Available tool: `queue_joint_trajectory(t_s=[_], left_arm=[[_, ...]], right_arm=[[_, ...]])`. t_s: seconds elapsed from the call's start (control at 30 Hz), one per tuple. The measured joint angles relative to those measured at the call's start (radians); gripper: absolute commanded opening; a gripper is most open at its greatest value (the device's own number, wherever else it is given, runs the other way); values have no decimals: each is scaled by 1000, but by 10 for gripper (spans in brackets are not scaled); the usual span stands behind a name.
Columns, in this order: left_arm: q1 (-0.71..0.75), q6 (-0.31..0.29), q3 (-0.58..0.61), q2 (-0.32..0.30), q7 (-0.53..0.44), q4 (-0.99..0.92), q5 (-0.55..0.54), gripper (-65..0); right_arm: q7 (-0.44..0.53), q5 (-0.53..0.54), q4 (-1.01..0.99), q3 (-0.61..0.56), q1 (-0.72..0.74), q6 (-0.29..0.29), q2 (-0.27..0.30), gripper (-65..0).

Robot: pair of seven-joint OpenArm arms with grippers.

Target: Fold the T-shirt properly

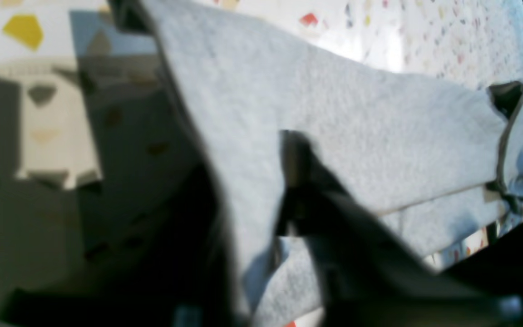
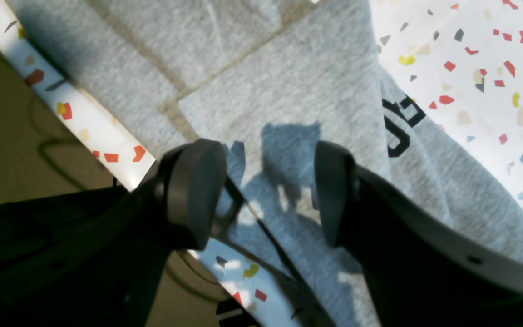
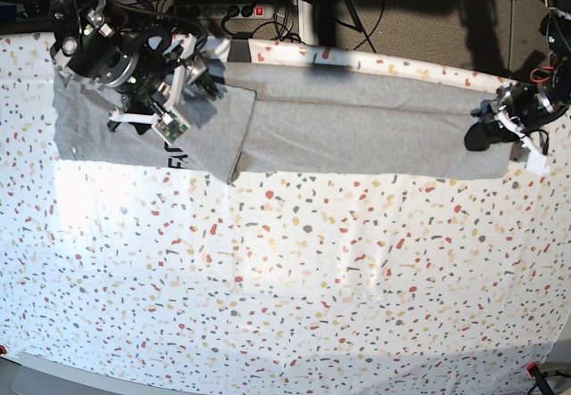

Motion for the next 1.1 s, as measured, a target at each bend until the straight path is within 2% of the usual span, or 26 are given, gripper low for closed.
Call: queue_joint_trajectory(t_s=[0.17, 0.23, 0.3, 0.37, 0.43, 0.5, 0.57, 0.67, 0.83, 0.9, 1.0, 1.1], left_arm=[[6, 4, 7, -14, -158, -5, 39, -650], [-14, 8, 6, -21, -188, -8, 123, -650], [-49, 58, 7, -26, -207, -8, 221, -650], [-82, 147, 7, -22, -244, -9, 305, -650], [-105, 197, 7, -26, -254, -9, 379, -650], [-125, 213, 7, -34, -237, -9, 426, -650], [-141, 218, 7, -53, -192, -9, 419, -650], [-135, 214, 7, -93, -122, 26, 336, -650], [-58, 229, 7, -110, -19, 245, 293, -650], [-7, 234, 8, -101, -21, 366, 286, -650], [75, 291, 9, -76, -32, 507, 285, -650], [141, 297, 5, -5, -62, 584, 294, -650]], right_arm=[[3, -30, 0, 0, 0, -1, 0, -303], [14, -77, 0, 0, 0, -31, 0, -303], [26, -109, 0, 2, 2, -53, 0, -303], [29, -111, 0, 7, 3, -53, 0, -303], [31, -109, 0, 7, 3, -53, 0, -303], [31, -107, 0, 7, 3, -53, 0, -303], [31, -107, 0, 7, 3, -53, 0, -303], [31, -108, 0, 7, 3, -69, 0, -303], [31, -106, -5, 7, 2, -72, -3, -303], [30, -104, -5, 7, 2, -72, -3, -303], [19, -105, -5, 7, 1, -75, -3, -303], [17, -104, -6, 7, 1, -75, -3, -303]])
